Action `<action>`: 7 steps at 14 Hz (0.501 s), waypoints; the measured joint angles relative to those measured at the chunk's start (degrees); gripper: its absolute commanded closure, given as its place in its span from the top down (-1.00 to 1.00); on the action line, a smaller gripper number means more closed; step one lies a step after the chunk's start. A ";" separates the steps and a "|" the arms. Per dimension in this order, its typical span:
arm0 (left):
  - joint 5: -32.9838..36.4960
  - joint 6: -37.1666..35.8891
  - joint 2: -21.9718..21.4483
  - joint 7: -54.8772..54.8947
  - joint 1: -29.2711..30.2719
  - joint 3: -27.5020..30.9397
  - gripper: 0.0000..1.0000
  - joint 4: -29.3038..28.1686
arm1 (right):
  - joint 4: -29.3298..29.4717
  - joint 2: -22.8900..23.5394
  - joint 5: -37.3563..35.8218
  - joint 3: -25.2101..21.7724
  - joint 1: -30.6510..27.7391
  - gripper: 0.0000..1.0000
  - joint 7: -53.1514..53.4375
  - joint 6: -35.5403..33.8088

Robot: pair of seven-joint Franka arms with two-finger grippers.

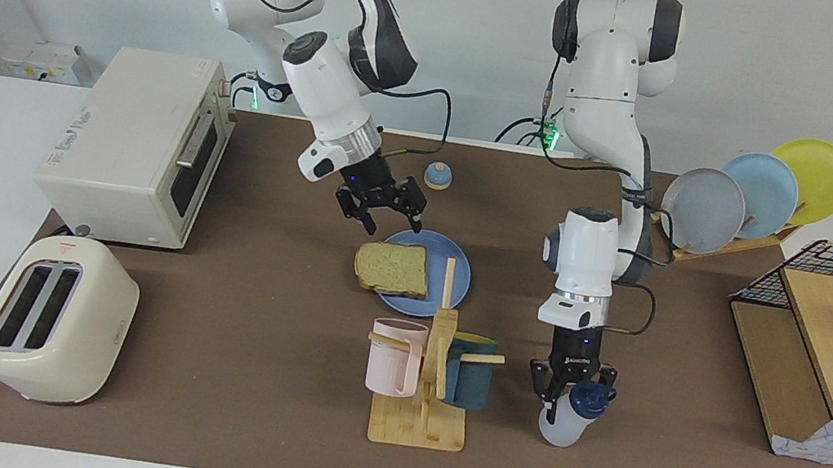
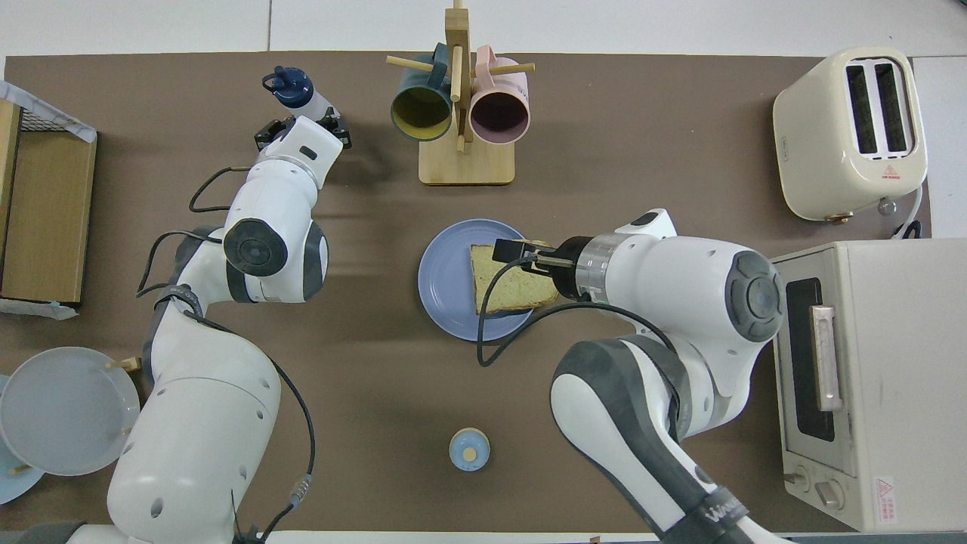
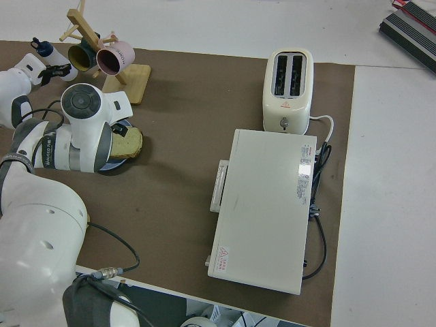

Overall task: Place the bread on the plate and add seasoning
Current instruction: 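Open the right gripper off the bread while the left gripper lifts the bottle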

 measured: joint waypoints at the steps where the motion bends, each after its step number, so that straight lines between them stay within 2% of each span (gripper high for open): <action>1: 0.79 0.00 -0.56 2.01 -0.19 -0.09 -1.00 0.01 | 1.91 -0.02 -1.89 -0.07 -1.05 1.00 -0.04 -3.98; 4: 0.86 -3.47 -5.03 11.07 -1.01 -0.45 -1.00 -1.92 | 7.10 -0.05 -6.14 -0.12 -2.02 1.00 -0.04 -13.58; 7: 0.87 -21.70 -14.94 24.29 -1.17 -0.53 -1.00 -3.18 | 12.91 -0.09 -6.70 -0.14 -3.47 1.00 -0.04 -23.09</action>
